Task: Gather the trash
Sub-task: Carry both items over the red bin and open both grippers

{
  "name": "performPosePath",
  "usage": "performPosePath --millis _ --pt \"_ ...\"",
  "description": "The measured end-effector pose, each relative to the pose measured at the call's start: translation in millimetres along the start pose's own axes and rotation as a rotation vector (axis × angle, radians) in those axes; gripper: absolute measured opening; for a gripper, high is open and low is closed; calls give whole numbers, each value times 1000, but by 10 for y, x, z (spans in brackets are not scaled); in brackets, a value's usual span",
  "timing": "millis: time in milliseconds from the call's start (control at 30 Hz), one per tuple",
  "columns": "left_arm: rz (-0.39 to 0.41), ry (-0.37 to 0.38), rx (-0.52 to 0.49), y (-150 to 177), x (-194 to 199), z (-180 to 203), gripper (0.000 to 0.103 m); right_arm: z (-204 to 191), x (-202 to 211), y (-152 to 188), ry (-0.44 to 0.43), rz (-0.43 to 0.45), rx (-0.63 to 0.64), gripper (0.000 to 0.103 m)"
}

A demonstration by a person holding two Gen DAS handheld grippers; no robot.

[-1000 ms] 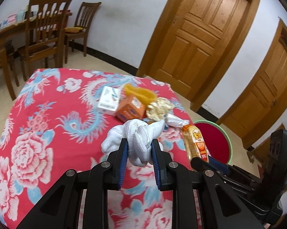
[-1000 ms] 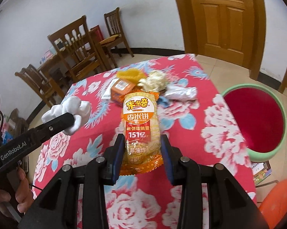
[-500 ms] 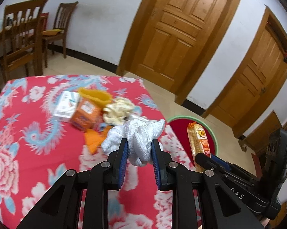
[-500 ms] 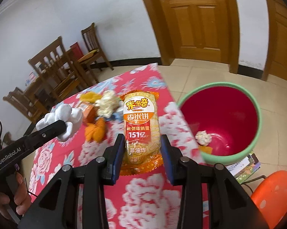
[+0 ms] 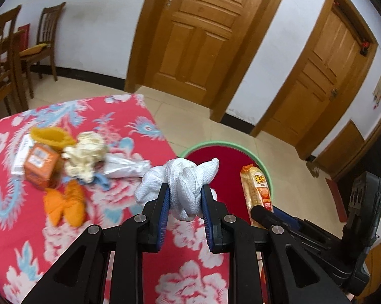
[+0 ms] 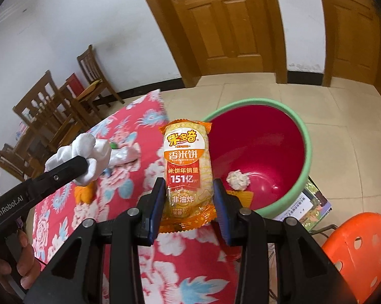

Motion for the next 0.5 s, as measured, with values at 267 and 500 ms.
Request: performPosePath --millis 267,500 --pt "-57 33 -46 5 -457 274 24 354 -141 -1 35 -27 -57 41" --pt "-94 43 -70 24 -761 430 25 548 -258 27 59 -54 -93 41"
Point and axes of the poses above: each gripper's, at about its wrist camera, not at the fingertips, and x roughly against the way its jaws point, z to its right, y to its underside, the point moved 5 cm from there along -x, roughly the way its jaws point, and after that the axes turned 3 degrees about z, right-handed, at the moved point
